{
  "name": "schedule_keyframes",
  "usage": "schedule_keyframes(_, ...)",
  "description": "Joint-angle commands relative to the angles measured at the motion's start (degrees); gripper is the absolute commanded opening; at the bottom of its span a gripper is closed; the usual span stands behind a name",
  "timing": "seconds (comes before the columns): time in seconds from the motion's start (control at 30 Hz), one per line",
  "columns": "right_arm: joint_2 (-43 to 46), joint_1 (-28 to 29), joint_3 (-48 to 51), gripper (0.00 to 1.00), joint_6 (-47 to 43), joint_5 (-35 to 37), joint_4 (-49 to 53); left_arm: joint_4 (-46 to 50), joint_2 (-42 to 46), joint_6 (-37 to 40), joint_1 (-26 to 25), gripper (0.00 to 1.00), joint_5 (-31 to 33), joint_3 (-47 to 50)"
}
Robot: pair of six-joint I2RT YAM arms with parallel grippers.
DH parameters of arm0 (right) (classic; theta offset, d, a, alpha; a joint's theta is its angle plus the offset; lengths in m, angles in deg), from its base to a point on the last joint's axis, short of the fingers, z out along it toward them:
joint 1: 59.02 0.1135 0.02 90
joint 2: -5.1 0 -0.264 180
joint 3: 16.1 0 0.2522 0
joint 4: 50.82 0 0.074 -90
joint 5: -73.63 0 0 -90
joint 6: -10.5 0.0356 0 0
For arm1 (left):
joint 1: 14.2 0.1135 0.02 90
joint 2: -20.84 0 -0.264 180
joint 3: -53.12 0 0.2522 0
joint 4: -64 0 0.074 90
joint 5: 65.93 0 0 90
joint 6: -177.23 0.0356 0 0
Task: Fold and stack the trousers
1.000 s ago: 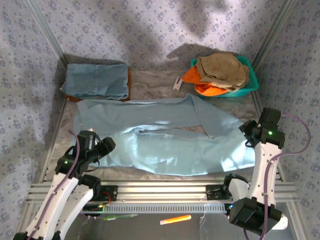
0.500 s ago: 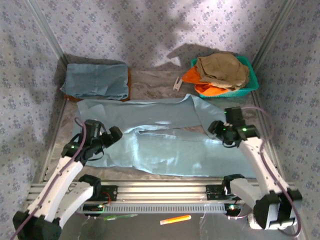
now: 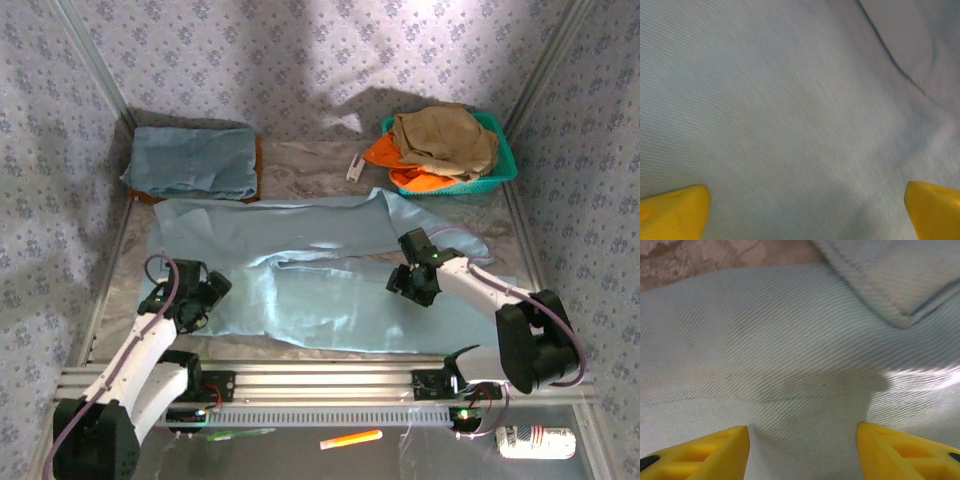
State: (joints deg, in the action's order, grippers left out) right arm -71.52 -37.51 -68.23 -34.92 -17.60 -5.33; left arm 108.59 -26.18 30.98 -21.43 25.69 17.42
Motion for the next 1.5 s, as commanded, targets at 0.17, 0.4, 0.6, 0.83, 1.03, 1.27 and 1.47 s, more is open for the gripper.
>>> schedule_keyframes(0.17,5.9,-1.2,-5.2,0.61,-3.7,3.4,6.1,7.7,-0.1,5.6,9.2,0.99,-6.3,-9.5)
schedule_keyframes(0.4,4.7,17.5,-15.1,0.47,-1.7,8.0,5.3,15.7,1.0,13.1,12.5,0.99,-8.6,-22.9)
schedule_keyframes(0.6,-12.6,34.6,-27.4,0.08,-1.1,5.8,-1.5,16.3,-1.5,14.2,14.4,0.99,-11.0,-27.1)
schedule_keyframes(0.83,-34.8,41.6,-41.1,0.0,-0.5,-4.7,-8.1,14.9,-1.8,12.6,14.6,0.99,-12.6,-25.7)
schedule_keyframes(1.03,-39.4,44.1,-40.3,0.0,0.9,-11.5,-8.7,14.8,-1.8,13.5,14.8,0.99,-12.9,-25.7)
schedule_keyframes(1.27,-17.9,35.5,-32.4,0.09,-6.2,-4.4,2.3,8.9,-3.7,12.4,11.3,0.99,-13.9,-23.8)
schedule_keyframes(1.47,-8.7,16.3,-28.6,0.28,-13.0,5.4,14.0,0.3,-15.0,11.1,-2.0,0.99,-7.4,-25.6)
